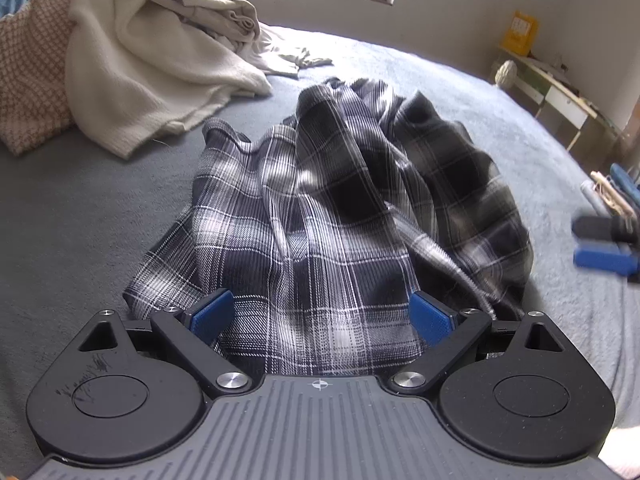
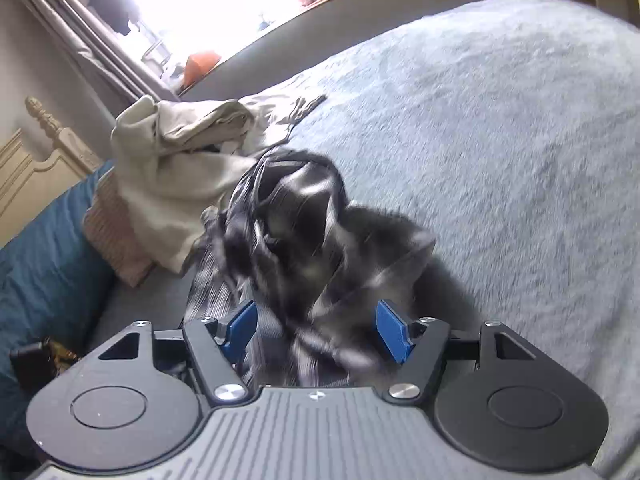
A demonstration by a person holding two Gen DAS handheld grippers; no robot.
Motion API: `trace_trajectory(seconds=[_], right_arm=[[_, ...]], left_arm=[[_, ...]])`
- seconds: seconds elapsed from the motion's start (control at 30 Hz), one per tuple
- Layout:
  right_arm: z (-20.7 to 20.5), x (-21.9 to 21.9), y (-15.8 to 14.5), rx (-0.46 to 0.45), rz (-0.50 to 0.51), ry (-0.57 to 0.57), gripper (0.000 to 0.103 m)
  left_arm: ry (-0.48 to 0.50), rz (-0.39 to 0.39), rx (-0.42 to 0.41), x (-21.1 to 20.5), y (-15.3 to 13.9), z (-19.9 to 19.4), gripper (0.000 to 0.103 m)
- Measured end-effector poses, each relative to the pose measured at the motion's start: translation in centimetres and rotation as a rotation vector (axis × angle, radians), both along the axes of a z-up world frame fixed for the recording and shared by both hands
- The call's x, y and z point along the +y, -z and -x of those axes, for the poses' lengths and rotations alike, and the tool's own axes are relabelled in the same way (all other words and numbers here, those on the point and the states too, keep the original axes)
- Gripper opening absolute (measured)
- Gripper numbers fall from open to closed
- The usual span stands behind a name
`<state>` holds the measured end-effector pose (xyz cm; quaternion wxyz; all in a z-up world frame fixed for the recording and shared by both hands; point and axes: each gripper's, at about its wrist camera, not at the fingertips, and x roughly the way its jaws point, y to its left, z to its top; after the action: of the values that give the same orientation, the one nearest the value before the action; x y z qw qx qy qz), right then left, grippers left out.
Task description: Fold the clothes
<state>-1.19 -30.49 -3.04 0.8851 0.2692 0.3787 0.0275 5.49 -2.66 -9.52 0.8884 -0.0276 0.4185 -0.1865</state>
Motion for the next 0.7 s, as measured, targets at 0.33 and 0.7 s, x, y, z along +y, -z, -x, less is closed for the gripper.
trace_trajectory(seconds=[0.33, 0.7], right_arm=[[-7.9, 0.6, -0.9, -0.095, 0.15, 0.0, 0.099], [-14.9, 3.5, 3.3, 0.013, 0.251, -0.069, 0.101]], left_arm=[[0.0, -0.022, 0.048, 0.1, 1.5, -0.6, 0.096], [0.0, -0.03, 0.077, 0.2, 2.6, -1.4, 0.101]])
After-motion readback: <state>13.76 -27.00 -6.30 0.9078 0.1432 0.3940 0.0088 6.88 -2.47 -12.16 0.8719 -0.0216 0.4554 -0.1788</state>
